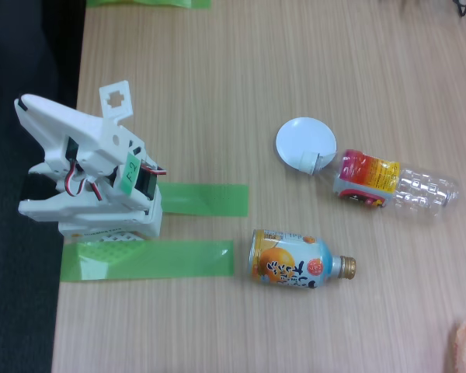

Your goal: Pick up the plastic bottle and stand it up on the white place

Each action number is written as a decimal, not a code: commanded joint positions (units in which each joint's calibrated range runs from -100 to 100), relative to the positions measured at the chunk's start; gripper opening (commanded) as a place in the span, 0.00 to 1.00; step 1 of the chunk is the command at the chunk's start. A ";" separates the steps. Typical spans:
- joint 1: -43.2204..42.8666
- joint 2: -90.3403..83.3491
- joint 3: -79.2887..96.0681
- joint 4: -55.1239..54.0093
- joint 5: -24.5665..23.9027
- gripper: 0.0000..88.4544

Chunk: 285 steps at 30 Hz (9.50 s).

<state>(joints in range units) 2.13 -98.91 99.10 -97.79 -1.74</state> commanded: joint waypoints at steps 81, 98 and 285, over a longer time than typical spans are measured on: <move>-18.87 74.84 -83.57 162.25 31.15 0.35; -15.24 83.74 -81.85 170.58 40.70 0.34; -15.02 116.92 -98.33 164.31 40.23 0.34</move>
<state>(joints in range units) -13.26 19.11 3.21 66.53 38.59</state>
